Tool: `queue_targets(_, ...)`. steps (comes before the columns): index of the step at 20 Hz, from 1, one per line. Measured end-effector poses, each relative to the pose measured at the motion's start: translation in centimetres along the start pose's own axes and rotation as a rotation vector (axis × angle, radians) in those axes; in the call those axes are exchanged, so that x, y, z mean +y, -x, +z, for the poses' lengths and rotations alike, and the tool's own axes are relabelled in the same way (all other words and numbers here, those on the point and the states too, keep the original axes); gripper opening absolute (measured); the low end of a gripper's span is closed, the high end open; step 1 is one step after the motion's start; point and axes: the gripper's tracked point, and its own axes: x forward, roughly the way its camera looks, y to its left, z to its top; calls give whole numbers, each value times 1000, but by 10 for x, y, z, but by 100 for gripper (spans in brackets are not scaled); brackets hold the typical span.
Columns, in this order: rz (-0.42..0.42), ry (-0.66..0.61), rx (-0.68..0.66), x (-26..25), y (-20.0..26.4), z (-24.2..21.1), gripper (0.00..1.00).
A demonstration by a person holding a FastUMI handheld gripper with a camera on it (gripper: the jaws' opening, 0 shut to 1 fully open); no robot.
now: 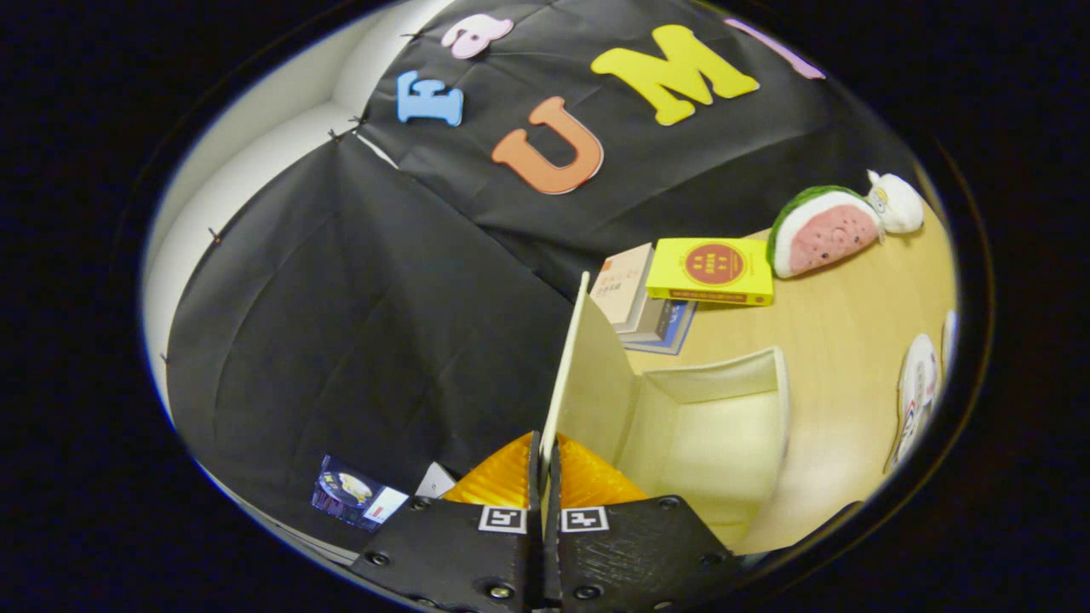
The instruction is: Open the storage box then place both shoes into the box .Put the left shoe in first, then the right shoe, with the right side of both shoes facing outward in a uniform manner.
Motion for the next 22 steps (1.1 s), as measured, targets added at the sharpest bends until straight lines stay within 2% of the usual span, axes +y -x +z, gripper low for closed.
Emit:
queue_targets(6, 32, 63, 49, 50, -65, -17, 0)
queue_targets(8, 26, 107, 64, 62, -82, -23, 5)
queue_targets(11, 33, 188, 68, 77, -105, -26, 19)
queue_targets(15, 33, 219, 68, 85, -115, -26, 37)
queue_targets(18, 29, 239, 53, 84, -111, -19, 73)
queue_targets(19, 21, 250, 41, 80, -107, -15, 81)
queue_targets(21, -7, 267, 9, 68, -95, -5, 80)
queue_targets(22, -24, 274, -16, 60, -86, 0, 85)
